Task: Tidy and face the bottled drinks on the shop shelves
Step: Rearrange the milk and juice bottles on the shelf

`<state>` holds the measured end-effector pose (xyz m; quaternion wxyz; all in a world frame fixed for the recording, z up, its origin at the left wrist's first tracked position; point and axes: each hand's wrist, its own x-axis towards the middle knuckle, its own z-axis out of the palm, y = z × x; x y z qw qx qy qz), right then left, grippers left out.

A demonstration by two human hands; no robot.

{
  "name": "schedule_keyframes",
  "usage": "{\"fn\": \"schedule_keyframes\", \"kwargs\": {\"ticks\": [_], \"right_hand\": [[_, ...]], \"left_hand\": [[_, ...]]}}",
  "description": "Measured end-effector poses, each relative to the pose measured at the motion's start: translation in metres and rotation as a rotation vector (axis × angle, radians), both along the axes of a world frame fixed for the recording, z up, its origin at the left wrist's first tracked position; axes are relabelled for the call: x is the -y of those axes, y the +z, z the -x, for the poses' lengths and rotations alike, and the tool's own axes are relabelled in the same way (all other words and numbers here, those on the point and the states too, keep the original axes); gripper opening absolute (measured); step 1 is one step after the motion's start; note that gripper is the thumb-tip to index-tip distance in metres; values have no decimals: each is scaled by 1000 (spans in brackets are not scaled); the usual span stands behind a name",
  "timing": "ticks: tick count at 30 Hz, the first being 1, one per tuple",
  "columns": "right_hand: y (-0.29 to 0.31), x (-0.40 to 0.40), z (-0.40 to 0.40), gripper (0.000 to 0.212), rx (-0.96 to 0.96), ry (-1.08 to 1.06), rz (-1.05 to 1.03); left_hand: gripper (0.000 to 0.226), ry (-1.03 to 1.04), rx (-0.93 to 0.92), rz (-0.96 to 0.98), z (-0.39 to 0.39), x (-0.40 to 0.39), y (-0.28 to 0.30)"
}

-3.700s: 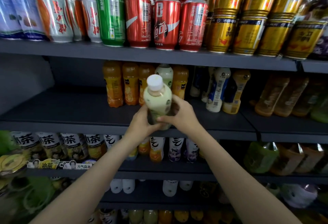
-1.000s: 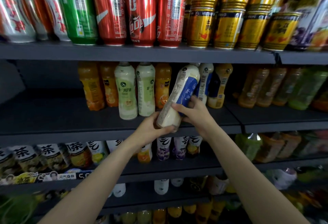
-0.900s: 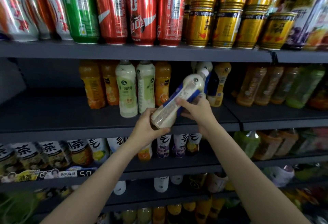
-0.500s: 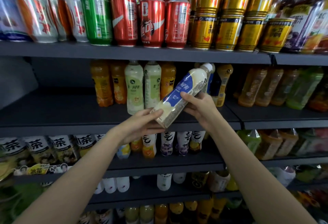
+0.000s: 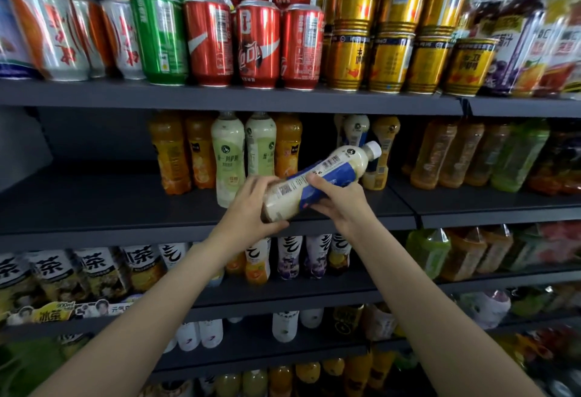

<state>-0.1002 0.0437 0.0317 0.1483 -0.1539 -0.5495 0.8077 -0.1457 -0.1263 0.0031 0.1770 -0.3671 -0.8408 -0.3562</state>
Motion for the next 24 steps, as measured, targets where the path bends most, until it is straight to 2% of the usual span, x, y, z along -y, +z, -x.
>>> {"fn": "schedule_keyframes", "kwargs": {"ticks": [2, 4, 6, 8, 13, 18, 24], "right_hand": [[-4, -6, 5, 57, 20, -105, -174], [-8, -12, 6, 66, 31, -223, -477], [-12, -18, 7, 65, -14, -283, -736], [-11, -23, 11, 61, -75, -279, -875], [-4, -38, 47, 64, 0, -262, -949], [-7, -44, 83, 58, -19, -254, -1004], [-33, -48, 104, 58, -20, -256, -1025]], "left_hand": [[72, 36, 55, 1, 6, 3, -5], [67, 148, 94, -81, 14, 10, -10], [63, 287, 89, -183, 23, 19, -10], [63, 374, 91, -229, 31, 26, -8], [72, 470, 221, -280, 55, 22, -1], [76, 491, 315, -341, 85, 8, -4], [62, 551, 230, -346, 96, 5, -16]]}}
